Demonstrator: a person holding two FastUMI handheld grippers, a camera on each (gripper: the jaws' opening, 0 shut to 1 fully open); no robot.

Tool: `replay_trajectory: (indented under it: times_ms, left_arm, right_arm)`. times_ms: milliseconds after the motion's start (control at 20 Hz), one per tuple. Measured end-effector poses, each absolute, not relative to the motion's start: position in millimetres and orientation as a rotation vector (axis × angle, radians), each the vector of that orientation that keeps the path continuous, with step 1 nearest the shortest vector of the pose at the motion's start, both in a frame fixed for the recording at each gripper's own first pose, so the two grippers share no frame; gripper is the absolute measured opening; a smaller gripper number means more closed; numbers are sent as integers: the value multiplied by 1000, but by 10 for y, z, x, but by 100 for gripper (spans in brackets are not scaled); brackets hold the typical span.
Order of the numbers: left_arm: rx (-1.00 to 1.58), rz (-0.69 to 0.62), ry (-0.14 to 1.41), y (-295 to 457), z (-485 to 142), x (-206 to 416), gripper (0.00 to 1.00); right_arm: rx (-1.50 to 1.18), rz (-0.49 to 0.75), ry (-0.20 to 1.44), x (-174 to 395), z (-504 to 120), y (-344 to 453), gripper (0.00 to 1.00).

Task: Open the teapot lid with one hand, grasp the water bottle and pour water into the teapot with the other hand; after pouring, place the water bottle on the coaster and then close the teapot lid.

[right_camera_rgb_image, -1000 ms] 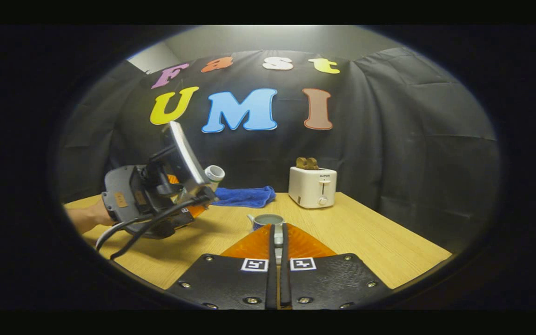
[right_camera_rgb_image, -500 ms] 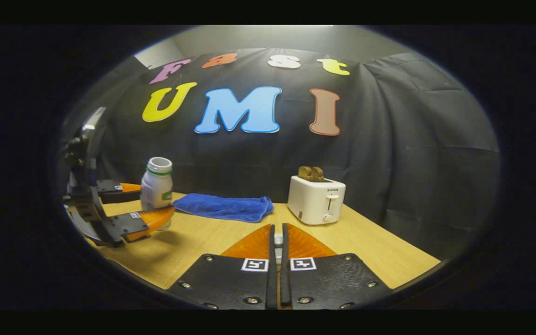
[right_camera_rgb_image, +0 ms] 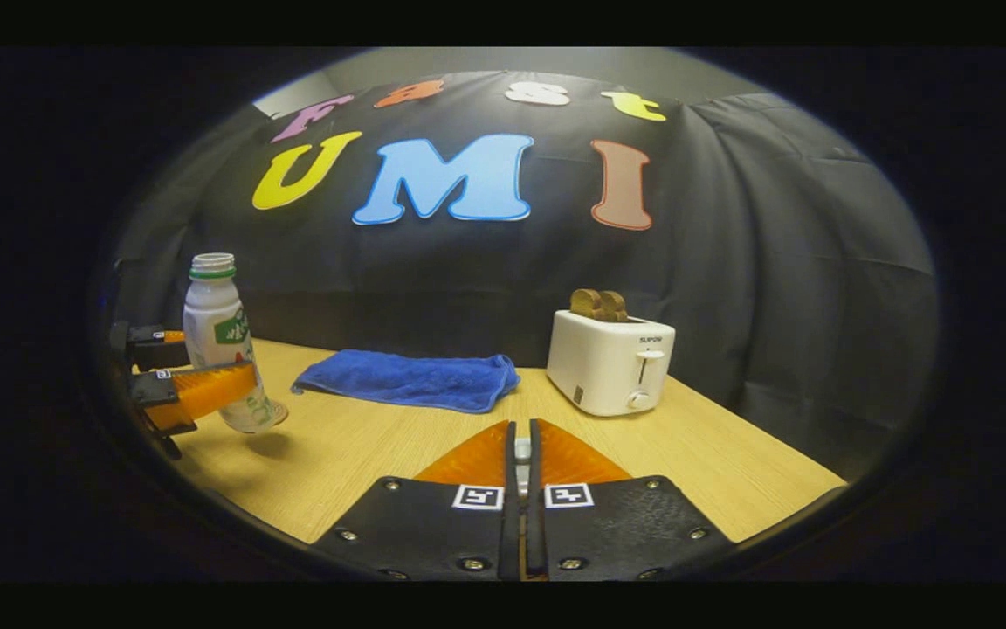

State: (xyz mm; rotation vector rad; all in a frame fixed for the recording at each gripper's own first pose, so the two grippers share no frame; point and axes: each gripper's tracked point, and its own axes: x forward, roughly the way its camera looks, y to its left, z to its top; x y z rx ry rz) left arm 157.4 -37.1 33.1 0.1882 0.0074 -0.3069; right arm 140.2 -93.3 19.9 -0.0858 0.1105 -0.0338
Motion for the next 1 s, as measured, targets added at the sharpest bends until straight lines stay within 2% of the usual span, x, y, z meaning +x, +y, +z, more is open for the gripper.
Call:
replay_trajectory:
  times_ms: [100, 150, 200, 250, 500, 550, 600, 650, 700, 750, 800, 850, 900, 950, 1000]
  left_arm:
    - [175, -306, 6, -340, 361, 1576, 82]
    - [168, -305, 7, -324, 362, 1574, 76]
    - [159, -302, 7, -297, 361, 1576, 76]
    - [149, -297, 8, -270, 368, 1588, 82]
    - [76, -273, 17, -82, 393, 1641, 82]
    - [44, -270, 22, -36, 386, 1654, 82]
    - [12, -268, 30, -3, 383, 1671, 82]
    - [-20, -263, 37, 38, 362, 1694, 82]
    - [-44, -253, 44, 93, 348, 1716, 82]
    - [-62, -241, 41, 156, 354, 1729, 82]
    - [-67, -231, 35, 211, 367, 1765, 82]
    - [-54, -216, 33, 268, 365, 1801, 82]
    - [-32, -199, 26, 333, 377, 1851, 82]
    - [-15, -188, 15, 384, 400, 1886, 82]
    - [-14, -180, 12, 440, 406, 1922, 82]
  right_arm:
    - [-81, -31, 118, 1425, 159, -924, 3]
    - [-74, -25, 127, 1431, 125, -911, 3]
    - [-64, -16, 137, 1436, 88, -889, 3]
    - [-59, -15, 145, 1441, 62, -888, 3]
    - [-52, -18, 153, 1436, -8, -905, 3]
    - [-46, -11, 156, 1429, -24, -892, 19]
    - [-42, -15, 162, 1436, -75, -910, 0]
    - [-45, -34, 155, 1421, -49, -938, 0]
    - [-56, -47, 141, 1393, -15, -972, 10]
    - [-65, -54, 122, 1365, 35, -981, 12]
    - [-72, -55, 101, 1346, 75, -978, 19]
    - [-74, -50, 83, 1310, 125, -963, 45]
    - [-71, -42, 71, 1306, 151, -943, 51]
    - [-69, -35, 66, 1295, 162, -926, 63]
    - [-75, -34, 63, 1289, 168, -924, 64]
